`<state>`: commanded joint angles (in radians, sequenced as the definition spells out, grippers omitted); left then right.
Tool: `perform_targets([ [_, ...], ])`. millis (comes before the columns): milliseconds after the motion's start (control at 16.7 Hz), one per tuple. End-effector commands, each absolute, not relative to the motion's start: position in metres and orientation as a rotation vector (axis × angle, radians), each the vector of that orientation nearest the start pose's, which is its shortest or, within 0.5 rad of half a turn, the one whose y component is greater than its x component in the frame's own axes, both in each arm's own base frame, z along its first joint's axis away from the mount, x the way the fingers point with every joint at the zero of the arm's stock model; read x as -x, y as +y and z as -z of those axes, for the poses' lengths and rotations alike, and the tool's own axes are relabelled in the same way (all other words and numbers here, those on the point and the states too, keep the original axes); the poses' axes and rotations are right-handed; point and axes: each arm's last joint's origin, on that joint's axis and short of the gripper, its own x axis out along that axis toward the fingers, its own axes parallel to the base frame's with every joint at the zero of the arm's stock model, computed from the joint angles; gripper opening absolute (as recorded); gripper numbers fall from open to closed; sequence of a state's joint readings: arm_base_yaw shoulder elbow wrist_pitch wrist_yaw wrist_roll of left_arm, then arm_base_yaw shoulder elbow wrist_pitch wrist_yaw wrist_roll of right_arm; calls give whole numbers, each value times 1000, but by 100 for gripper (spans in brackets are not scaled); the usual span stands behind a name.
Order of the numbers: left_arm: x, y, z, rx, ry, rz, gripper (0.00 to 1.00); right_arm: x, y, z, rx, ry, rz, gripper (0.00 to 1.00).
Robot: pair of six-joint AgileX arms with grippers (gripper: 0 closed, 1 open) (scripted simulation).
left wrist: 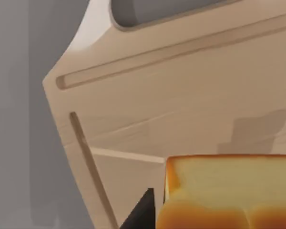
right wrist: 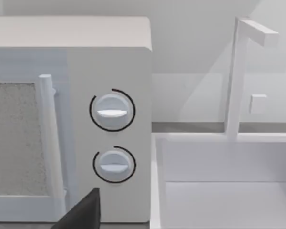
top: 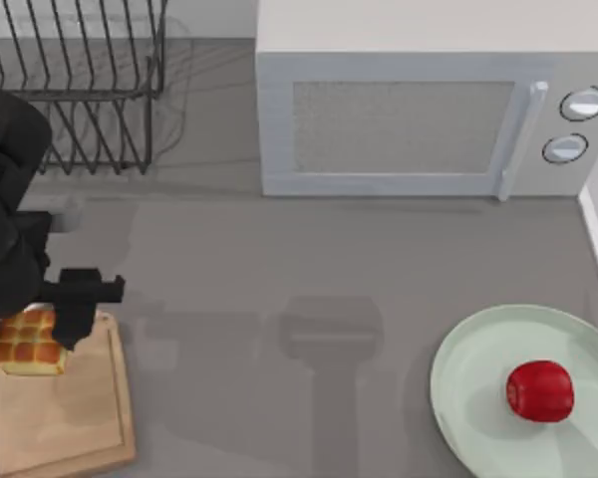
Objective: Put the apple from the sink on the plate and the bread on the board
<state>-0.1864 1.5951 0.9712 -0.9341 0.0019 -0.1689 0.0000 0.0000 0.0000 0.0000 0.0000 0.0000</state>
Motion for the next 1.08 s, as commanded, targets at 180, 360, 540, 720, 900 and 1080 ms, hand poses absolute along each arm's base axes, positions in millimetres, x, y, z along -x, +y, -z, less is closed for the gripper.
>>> perform_targets([
  [180, -264, -49, -163, -8, 1544, 18, 0, -106, -1, -160, 0, 0, 0, 100],
  [360, -264, -49, -156, -4, 1526, 19, 0, -106, -1, -160, 0, 0, 0, 100],
  [540, -264, -49, -148, -5, 1527, 20, 0, -106, -1, -160, 0, 0, 0, 100],
  [720, -262, -49, -139, -8, 1552, 16, 0, -106, -1, -160, 0, 0, 0, 100],
  [900, -262, -49, -139, -8, 1552, 16, 0, -106, -1, -160, 0, 0, 0, 100],
  [1080, -262, -49, -139, -8, 1552, 16, 23, -106, -1, -160, 0, 0, 0, 100],
])
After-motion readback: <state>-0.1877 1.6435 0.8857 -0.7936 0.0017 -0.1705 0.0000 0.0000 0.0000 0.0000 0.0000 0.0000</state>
